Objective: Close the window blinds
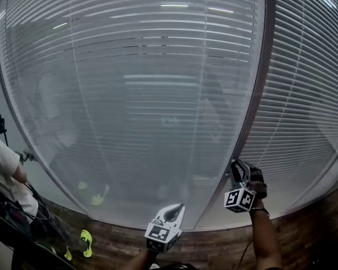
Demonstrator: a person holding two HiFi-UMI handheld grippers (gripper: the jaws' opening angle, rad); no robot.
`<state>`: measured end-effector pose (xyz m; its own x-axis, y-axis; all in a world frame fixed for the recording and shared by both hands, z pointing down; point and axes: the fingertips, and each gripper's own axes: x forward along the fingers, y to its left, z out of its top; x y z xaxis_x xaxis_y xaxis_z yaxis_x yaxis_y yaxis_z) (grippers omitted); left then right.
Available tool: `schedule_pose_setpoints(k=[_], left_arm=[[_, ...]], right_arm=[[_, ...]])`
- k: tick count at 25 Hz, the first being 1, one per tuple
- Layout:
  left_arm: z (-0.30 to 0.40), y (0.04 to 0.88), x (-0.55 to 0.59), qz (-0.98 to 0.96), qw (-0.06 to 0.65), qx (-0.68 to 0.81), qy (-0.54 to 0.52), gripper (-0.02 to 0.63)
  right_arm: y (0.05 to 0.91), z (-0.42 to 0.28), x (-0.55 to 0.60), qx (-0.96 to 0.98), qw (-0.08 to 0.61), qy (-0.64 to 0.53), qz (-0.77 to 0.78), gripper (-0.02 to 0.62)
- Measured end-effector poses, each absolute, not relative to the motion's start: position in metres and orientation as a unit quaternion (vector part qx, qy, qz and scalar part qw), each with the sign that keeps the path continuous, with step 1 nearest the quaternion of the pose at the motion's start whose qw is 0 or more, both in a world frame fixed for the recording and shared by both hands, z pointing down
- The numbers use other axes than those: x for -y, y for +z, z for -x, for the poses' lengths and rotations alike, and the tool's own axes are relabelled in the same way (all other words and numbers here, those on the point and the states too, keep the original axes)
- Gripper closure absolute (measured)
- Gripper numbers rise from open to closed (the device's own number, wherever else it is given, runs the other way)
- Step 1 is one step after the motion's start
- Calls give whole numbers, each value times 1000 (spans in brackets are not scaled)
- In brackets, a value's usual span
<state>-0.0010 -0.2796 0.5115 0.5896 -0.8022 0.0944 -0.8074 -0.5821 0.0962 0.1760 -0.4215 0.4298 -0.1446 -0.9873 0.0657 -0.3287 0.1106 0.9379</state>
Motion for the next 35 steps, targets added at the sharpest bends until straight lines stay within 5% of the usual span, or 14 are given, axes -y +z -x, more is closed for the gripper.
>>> schedule_pose_setpoints(k=[15, 27, 35], left_arm=[[-8, 511, 272, -896, 59, 440, 25, 606], [-6, 511, 268, -894, 61, 443, 25, 606], [-7, 509, 276, -887, 68, 456, 16, 606]], right_arm=[[441, -173, 420, 477, 559, -584, -346, 474], [439, -175, 419, 469, 539, -586, -383, 474], [434, -172, 365, 617, 387, -432, -532, 472]])
